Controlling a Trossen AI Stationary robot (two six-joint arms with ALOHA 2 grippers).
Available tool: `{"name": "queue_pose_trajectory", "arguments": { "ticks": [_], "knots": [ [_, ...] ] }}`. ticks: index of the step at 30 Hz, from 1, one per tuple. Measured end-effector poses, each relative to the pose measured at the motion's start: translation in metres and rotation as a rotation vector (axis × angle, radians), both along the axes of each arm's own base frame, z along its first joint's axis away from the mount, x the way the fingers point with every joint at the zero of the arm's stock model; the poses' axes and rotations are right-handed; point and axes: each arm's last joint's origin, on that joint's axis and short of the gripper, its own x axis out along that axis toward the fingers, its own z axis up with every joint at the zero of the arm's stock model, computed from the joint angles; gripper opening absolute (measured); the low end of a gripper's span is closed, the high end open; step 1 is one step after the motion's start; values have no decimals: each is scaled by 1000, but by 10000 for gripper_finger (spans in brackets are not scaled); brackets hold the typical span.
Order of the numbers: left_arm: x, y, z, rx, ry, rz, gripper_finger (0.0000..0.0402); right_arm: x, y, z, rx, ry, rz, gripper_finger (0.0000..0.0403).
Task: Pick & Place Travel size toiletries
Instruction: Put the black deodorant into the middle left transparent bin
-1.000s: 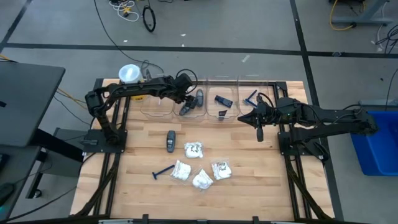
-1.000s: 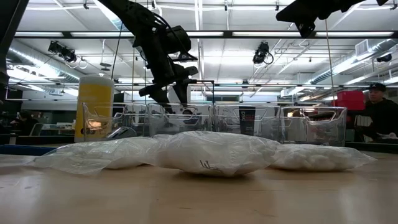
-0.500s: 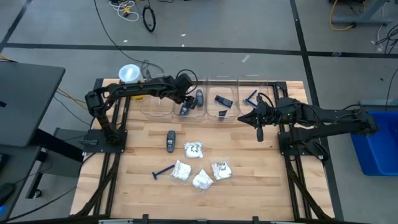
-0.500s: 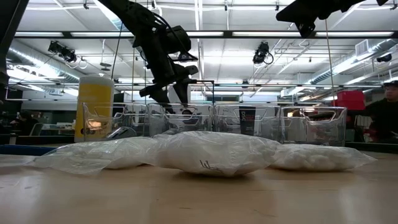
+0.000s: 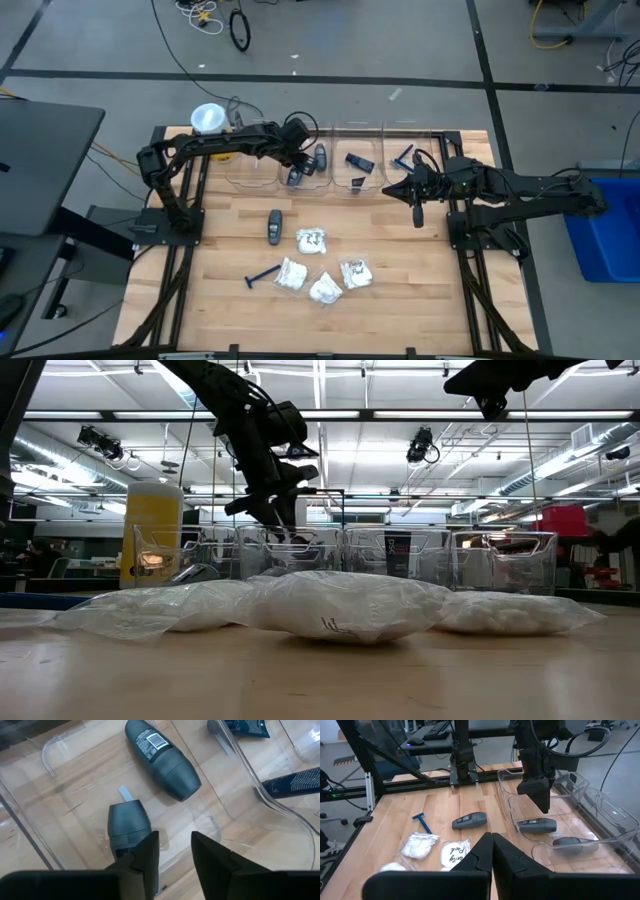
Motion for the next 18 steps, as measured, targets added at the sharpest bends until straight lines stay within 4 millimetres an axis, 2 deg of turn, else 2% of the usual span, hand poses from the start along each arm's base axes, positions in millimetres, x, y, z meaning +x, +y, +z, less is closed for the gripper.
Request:
{"name": "queue_pose_trajectory", "arguments": {
  "ticks": [10, 18],
  "knots": [
    [2, -6, 2, -4, -6, -26, 60, 0, 0, 0, 0, 0, 0, 7],
    [0, -29, 27, 64, -45, -114, 32, 0, 0, 0, 1, 0, 3, 7]
  ]
}}
